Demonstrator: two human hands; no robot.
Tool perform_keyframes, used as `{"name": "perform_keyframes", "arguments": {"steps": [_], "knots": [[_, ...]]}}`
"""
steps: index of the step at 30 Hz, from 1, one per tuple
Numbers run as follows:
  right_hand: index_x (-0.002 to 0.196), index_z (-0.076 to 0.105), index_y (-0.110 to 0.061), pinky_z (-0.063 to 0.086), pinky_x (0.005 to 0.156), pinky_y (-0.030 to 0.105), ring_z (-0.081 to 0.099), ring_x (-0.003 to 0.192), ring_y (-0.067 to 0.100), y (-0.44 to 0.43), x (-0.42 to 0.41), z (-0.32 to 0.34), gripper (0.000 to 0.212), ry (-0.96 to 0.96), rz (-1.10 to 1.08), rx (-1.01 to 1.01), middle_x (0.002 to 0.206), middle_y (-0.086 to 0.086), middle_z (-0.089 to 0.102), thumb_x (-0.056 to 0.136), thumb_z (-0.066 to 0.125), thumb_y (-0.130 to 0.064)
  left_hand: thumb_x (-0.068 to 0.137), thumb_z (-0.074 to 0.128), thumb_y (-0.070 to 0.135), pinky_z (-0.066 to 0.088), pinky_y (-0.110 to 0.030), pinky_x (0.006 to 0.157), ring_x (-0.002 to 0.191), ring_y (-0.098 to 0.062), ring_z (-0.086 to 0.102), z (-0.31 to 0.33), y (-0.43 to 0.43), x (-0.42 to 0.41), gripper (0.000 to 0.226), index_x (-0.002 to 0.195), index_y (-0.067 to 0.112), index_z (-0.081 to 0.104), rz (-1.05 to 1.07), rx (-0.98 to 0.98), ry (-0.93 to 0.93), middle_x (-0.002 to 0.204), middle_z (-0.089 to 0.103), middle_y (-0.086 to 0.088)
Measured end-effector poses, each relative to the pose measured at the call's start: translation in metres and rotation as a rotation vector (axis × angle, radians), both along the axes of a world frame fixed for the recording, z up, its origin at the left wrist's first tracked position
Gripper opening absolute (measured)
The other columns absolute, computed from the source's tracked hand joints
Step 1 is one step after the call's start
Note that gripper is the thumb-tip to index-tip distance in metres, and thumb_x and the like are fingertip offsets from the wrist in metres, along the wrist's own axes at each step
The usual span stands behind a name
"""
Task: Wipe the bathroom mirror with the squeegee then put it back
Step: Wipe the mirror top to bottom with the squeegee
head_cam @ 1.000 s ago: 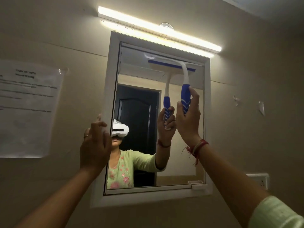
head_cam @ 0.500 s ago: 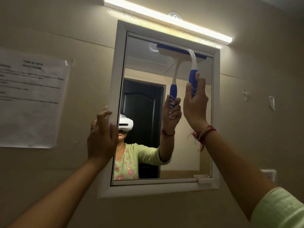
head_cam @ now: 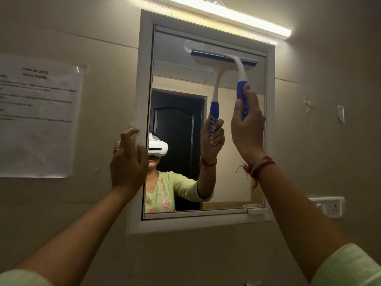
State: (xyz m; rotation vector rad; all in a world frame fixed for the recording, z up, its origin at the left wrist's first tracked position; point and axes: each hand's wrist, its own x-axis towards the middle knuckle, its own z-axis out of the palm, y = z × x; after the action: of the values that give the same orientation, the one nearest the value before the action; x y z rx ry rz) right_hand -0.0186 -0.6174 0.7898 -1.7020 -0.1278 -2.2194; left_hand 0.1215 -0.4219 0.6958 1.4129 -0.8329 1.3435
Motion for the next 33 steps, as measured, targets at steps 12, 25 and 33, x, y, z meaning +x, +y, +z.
{"name": "perform_keyframes", "arguments": {"steps": [12,25,33], "knots": [[0.134,0.043,-0.009,0.038,0.064,-0.007,0.051,0.084,-0.025,-0.001,-0.001,-0.052,0.040,0.028,0.031,-0.028,0.094,-0.038,0.040,0.095,0.049,-0.017,0.090,0.036,0.018,0.037,-0.033,0.065,0.101,-0.036,0.052,-0.001,0.001,-0.001,0.027,0.116,0.022,0.031,-0.008,0.011,-0.002,0.119,0.056,-0.022],[0.136,0.040,-0.009,0.040,0.067,-0.005,0.053,0.084,-0.022,0.004,-0.005,-0.091,0.042,0.093,0.034,-0.022,0.092,-0.039,0.042,0.095,0.048,-0.017,0.091,0.036,0.018,0.038,-0.035,0.069,0.102,-0.038,0.051,-0.002,-0.001,0.002,0.025,0.115,0.020,0.031,0.015,0.002,0.000,0.125,0.053,-0.018],[0.139,0.035,-0.014,0.040,0.070,-0.005,0.052,0.086,-0.022,0.008,-0.002,-0.131,0.046,0.112,0.002,0.016,0.103,-0.021,0.048,0.095,0.047,-0.023,0.090,0.034,0.018,0.037,-0.032,0.073,0.105,-0.034,0.050,-0.001,-0.003,0.006,0.026,0.116,0.019,0.032,0.027,-0.009,0.006,0.127,0.053,-0.014]]}}
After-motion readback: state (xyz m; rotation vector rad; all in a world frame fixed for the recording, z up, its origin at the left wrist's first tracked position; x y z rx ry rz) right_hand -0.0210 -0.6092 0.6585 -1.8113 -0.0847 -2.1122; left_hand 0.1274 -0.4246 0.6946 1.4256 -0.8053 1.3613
